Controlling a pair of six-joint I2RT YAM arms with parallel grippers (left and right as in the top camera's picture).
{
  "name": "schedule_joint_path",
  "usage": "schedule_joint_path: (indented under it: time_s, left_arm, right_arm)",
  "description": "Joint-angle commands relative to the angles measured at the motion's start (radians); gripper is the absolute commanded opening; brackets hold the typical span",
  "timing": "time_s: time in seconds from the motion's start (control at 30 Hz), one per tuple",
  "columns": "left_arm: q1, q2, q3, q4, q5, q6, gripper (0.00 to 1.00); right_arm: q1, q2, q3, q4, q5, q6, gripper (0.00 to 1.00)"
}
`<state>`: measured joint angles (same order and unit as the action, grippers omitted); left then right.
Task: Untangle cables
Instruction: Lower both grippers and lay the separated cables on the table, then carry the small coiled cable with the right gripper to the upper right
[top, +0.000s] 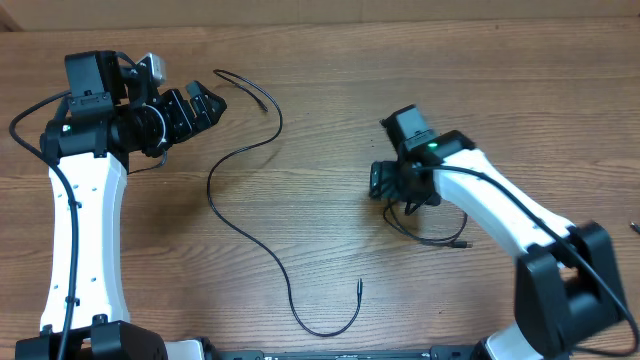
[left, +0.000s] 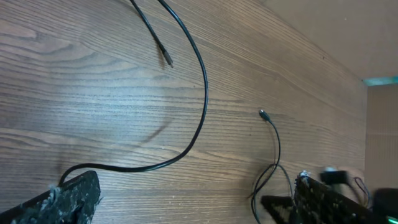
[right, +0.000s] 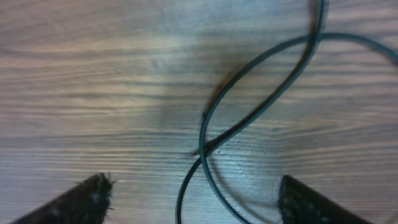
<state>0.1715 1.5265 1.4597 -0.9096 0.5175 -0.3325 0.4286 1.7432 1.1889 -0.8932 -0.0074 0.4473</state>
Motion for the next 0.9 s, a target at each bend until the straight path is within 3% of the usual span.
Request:
schedule_joint_path:
  time_s: [0.0,0.13,0.33,0.47,0.8,0.87]
  left_arm:
    - [-0.003,0.003,0.013,0.002,-0.005,0.015,1.0]
    - [-0.003,0.003,0.013,0.001,-0.005,0.015,1.0]
    - [-0.003,0.003,0.013,0.001,-0.005,0.015,1.0]
    - [-0.003,0.003,0.013,0.001,-0.005,0.015,1.0]
    - [-0.003,0.003,0.013,0.001,-0.005,0.015,1.0]
    - [-0.003,0.003,0.013,0.001,-0.005,0.015,1.0]
  right_arm:
    - [0.025,0.057,-0.007,-0.021,0.032,-0.011,0.79]
    - [0.036,0.084,-0.022,-0.046,0.032,-0.011,0.79]
    - [0.036,0.086,-0.129,0.079,-0.015,-0.011,0.78]
    - [0.036,0.086,-0.209,0.171,-0.114,-0.01,0.7]
    - [0.036,0.086,-0.266,0.229,-0.151,0.002,0.04]
    - [0.035,0.086,-0.265,0.238,-0.152,0.001,0.04]
